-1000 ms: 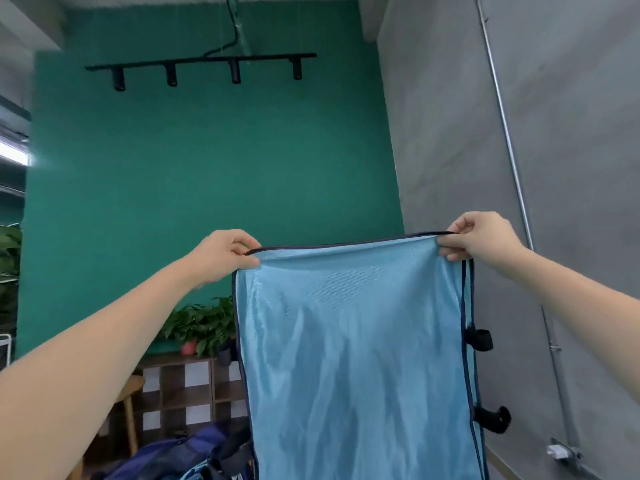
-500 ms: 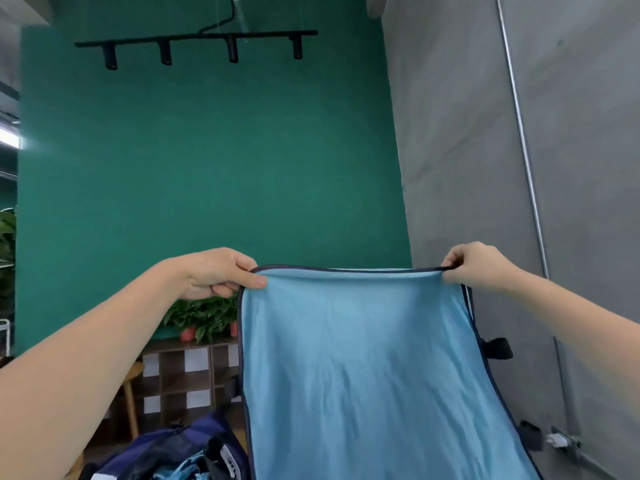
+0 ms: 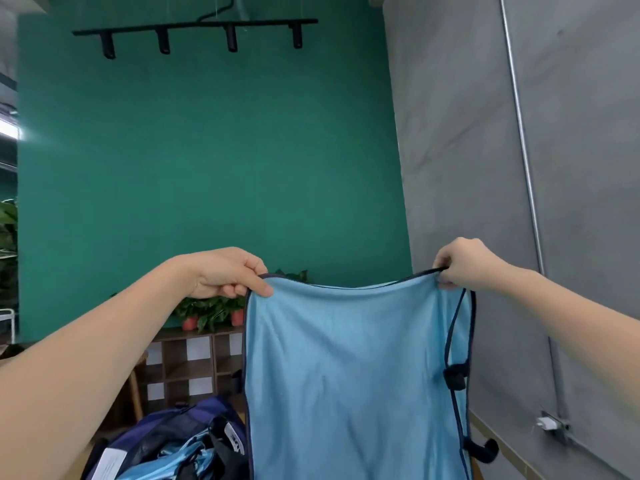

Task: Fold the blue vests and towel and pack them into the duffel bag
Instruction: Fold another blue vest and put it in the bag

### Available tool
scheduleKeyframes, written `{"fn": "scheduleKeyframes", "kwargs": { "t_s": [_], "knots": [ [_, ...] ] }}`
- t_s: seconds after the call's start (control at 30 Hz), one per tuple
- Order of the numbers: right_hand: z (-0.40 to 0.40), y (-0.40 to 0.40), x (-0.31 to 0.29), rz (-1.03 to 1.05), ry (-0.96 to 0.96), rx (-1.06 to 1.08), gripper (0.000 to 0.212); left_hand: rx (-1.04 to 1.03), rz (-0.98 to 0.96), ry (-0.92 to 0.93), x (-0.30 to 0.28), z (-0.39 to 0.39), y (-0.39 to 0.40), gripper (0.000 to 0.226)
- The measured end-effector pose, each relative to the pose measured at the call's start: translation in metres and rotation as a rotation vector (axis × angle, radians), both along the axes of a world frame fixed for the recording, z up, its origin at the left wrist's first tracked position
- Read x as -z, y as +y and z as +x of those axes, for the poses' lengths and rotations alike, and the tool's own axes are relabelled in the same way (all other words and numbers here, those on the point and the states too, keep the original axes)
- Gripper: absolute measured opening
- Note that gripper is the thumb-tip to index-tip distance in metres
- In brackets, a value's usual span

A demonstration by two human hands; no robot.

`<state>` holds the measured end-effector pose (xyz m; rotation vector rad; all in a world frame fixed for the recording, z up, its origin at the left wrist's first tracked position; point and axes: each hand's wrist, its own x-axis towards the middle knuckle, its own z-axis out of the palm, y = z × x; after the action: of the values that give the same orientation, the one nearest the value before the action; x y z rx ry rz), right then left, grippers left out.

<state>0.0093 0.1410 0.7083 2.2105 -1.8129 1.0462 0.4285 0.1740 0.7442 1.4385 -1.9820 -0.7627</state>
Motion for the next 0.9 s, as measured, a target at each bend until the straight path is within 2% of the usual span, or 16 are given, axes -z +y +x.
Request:
{"fn": "scheduleKeyframes", "kwargs": {
  "t_s": [0.1, 0.17, 0.23, 0.3, 0.37, 0.5, 0.63, 0.8, 0.83, 0.9],
  "knots": [
    [0.002, 0.012, 0.0, 0.018, -0.001, 0.017, 0.009, 0.026, -0.006, -0.026, -0.004, -0.002, 0.017, 0.014],
    [0.002, 0.016, 0.003, 0.028, -0.015, 0.009, 0.033, 0.022, -0.018, -0.036, -0.004, -0.001, 0.024, 0.014],
    [0.001, 0.016, 0.008, 0.063, -0.058, -0.036, 0.041, 0.012, -0.036, -0.036, -0.001, 0.001, 0.023, 0.02],
    [0.0, 0.011, 0.012, 0.125, -0.112, -0.078, 0.035, -0.028, -0.065, -0.025, 0.006, 0.005, 0.013, 0.038],
    [0.0, 0.004, 0.017, 0.163, -0.1, -0.06, 0.028, -0.104, -0.099, -0.043, 0.018, 0.006, 0.0, 0.042],
    [0.009, -0.026, 0.034, 0.204, -0.159, -0.071, 0.018, -0.25, -0.134, -0.067, 0.049, 0.005, -0.041, 0.037],
    [0.014, -0.071, 0.067, 0.254, -0.312, -0.106, 0.006, -0.273, -0.033, -0.067, 0.087, 0.007, -0.092, 0.03],
    [0.012, -0.142, 0.117, 0.395, -0.388, -0.114, 0.009, -0.331, 0.06, 0.111, 0.145, 0.001, -0.173, 0.019],
    [0.012, -0.157, 0.127, 0.44, -0.383, -0.116, 0.012, -0.334, 0.074, 0.089, 0.157, 0.0, -0.188, 0.017],
    [0.012, -0.185, 0.145, 0.532, -0.374, -0.107, 0.012, -0.331, 0.065, -0.067, 0.182, -0.002, -0.218, 0.015]
  ]
}}
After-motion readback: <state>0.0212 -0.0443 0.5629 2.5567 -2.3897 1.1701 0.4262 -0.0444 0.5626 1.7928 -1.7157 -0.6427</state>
